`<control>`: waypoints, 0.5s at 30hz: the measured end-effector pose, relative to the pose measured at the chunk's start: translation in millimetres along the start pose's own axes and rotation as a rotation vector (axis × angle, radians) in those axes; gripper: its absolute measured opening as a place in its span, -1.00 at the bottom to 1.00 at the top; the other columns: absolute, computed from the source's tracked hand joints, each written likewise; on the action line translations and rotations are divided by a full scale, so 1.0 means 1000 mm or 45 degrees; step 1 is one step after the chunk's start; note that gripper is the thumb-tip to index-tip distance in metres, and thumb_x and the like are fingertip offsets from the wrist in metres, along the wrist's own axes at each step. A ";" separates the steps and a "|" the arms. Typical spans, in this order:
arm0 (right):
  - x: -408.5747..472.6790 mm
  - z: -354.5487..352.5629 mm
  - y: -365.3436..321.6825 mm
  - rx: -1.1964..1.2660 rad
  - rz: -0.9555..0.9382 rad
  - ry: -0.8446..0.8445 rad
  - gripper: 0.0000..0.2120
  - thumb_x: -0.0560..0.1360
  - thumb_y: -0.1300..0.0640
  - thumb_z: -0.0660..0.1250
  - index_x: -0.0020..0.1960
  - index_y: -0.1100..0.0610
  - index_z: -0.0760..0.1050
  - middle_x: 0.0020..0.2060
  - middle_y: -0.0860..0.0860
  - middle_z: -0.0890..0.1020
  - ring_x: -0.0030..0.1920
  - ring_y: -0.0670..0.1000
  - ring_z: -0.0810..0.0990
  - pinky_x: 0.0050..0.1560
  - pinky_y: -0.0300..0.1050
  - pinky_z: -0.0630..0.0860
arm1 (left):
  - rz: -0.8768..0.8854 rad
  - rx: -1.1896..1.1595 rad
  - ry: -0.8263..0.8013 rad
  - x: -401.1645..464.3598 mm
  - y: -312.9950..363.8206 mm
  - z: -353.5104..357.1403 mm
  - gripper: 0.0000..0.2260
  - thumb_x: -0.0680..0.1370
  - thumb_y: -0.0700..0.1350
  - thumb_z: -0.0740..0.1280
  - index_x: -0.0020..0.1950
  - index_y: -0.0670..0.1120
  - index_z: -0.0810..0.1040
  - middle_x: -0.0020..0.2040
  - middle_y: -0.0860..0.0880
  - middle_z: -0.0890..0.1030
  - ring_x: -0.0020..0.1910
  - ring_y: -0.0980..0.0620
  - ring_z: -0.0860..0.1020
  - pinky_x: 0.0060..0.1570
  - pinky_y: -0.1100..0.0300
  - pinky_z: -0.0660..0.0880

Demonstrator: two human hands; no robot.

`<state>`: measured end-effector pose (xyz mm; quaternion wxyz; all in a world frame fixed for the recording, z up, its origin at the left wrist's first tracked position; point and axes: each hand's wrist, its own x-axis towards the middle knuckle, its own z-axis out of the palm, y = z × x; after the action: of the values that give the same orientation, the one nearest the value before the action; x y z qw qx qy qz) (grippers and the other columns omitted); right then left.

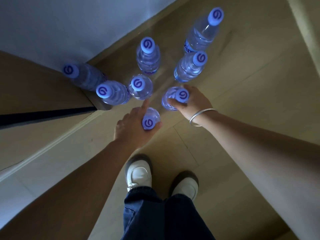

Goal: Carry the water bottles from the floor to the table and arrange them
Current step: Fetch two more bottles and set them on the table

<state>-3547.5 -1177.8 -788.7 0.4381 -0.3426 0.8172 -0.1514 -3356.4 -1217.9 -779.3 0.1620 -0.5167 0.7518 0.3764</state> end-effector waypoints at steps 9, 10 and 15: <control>-0.129 -0.025 -0.054 -0.081 -0.494 -0.024 -0.53 0.38 0.08 0.46 0.19 0.28 0.45 0.10 0.17 0.60 0.03 0.19 0.61 0.05 -0.02 0.49 | -0.086 -0.187 0.007 -0.077 0.000 -0.051 -0.37 0.33 0.32 0.36 0.33 0.12 0.34 0.27 0.01 0.47 0.22 -0.10 0.47 0.16 0.06 0.38; -0.146 -0.031 -0.063 -0.104 -0.525 -0.050 -0.54 0.38 0.07 0.46 0.17 0.28 0.46 0.08 0.16 0.60 0.02 0.20 0.61 0.05 0.00 0.50 | -0.093 -0.192 0.016 -0.090 0.001 -0.060 -0.40 0.32 0.33 0.35 0.28 0.12 0.37 0.21 0.00 0.50 0.17 -0.11 0.50 0.11 0.06 0.40; -0.217 -0.054 -0.118 -0.184 -0.600 -0.134 -0.55 0.41 0.00 0.41 0.18 0.24 0.46 0.10 0.10 0.59 0.03 0.22 0.56 0.11 0.08 0.46 | -0.148 -0.172 0.051 -0.168 0.016 -0.113 -0.47 0.29 0.36 0.31 0.14 0.11 0.43 0.06 -0.01 0.56 0.03 -0.12 0.55 0.02 0.04 0.49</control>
<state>-3458.4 -1115.6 -560.7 0.4071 -0.5614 0.6996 -0.1724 -3285.2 -1188.0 -591.2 0.1333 -0.5767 0.6965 0.4057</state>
